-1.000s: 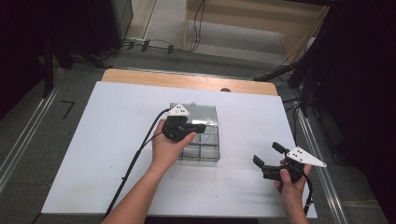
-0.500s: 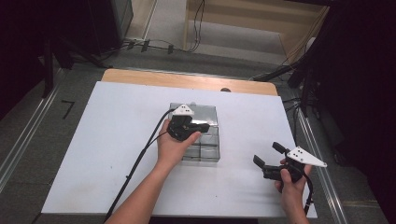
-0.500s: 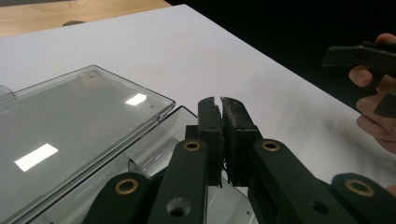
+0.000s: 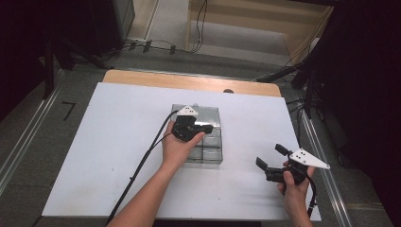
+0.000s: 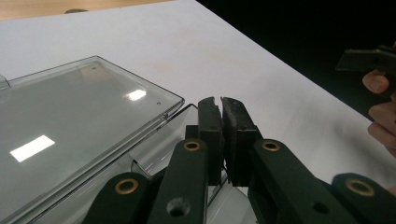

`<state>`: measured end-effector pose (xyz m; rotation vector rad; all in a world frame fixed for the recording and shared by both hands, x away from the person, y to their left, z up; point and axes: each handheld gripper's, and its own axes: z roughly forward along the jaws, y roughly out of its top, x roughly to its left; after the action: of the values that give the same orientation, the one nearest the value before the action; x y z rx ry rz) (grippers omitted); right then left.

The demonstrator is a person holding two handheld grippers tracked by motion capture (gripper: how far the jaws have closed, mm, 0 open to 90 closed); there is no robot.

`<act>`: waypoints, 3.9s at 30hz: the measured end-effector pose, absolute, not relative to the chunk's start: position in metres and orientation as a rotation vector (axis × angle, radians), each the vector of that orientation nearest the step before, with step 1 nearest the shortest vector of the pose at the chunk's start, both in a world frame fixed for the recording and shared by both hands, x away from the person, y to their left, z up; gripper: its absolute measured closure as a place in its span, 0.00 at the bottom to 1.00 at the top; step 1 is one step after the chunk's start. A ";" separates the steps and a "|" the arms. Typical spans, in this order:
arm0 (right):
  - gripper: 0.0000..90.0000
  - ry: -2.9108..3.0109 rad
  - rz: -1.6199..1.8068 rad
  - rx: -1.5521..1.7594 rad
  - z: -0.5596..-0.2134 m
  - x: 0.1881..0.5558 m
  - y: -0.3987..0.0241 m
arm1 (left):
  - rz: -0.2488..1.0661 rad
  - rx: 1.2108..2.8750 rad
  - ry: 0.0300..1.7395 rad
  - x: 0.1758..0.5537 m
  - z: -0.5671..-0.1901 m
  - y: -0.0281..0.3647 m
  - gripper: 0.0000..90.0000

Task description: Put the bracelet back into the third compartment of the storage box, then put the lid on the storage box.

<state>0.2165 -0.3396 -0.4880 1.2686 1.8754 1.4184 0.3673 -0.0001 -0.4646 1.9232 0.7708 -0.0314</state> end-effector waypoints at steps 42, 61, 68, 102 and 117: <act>0.00 1.893 1.403 1.263 -0.489 0.218 -0.335 | -0.010 1.828 0.761 0.365 -0.455 0.019 0.23; 0.00 1.901 1.391 1.256 -0.490 0.220 -0.331 | 0.036 1.780 0.768 0.356 -0.444 0.060 0.09; 0.00 1.891 1.412 1.256 -0.488 0.221 -0.328 | 0.036 1.776 0.766 0.354 -0.442 0.073 0.05; 0.00 1.941 1.484 1.199 -0.466 0.252 -0.295 | 0.086 1.728 0.788 0.364 -0.435 0.112 0.00; 0.00 1.948 1.519 1.210 -0.462 0.274 -0.288 | 0.083 1.726 0.824 0.375 -0.440 0.121 0.00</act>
<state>0.2740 -0.2881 -0.4618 1.2099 1.9477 1.5186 0.3749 0.1212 -0.4404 1.7256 0.8237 0.0826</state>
